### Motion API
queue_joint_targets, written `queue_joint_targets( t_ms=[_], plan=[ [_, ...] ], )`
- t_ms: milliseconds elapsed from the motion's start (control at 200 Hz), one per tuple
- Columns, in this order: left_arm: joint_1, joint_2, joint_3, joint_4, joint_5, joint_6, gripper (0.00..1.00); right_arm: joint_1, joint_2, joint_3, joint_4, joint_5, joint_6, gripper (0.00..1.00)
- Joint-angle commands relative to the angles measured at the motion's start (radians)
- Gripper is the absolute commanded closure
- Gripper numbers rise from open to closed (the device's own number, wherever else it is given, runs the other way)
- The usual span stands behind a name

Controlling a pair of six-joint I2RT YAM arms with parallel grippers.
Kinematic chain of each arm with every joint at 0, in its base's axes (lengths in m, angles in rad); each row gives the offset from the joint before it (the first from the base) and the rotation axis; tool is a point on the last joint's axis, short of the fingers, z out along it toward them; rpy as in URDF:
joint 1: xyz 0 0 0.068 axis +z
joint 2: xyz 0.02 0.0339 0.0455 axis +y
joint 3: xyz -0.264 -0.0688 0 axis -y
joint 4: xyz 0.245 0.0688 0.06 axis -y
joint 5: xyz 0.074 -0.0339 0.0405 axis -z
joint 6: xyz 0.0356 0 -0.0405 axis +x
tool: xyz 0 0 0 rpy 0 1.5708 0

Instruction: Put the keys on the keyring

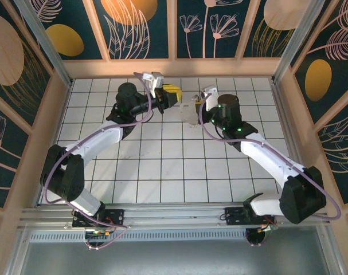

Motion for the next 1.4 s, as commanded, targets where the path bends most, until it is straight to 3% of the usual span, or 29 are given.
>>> queue_joint_targets(
  t_ms=[0, 210, 636, 801, 1086, 1396],
  plan=[
    [0.019, -0.064, -0.047, 0.07, -0.135, -0.026, 0.72, -0.007, 0.049, 0.056, 0.043, -0.025, 0.008, 1.0],
    [0.06, -0.141, -0.132, 0.085, -0.296, -0.051, 0.69, -0.009, 0.202, 0.151, 0.074, -0.059, 0.007, 1.0],
    [0.1, -0.189, -0.158, 0.037, -0.305, -0.032, 0.65, -0.05, 0.603, 0.504, 0.023, -0.097, 0.026, 1.0],
    [0.1, -0.183, -0.154, 0.034, -0.296, -0.033, 0.65, -0.064, 0.628, 0.391, 0.087, -0.094, 0.075, 1.0],
    [0.1, -0.146, -0.157, 0.058, -0.259, -0.067, 0.65, -0.057, 0.524, 0.097, 0.23, -0.105, 0.172, 1.0],
    [0.1, -0.139, -0.158, 0.049, -0.239, -0.073, 0.64, -0.035, 0.501, -0.006, 0.236, -0.105, 0.214, 1.0]
  ],
)
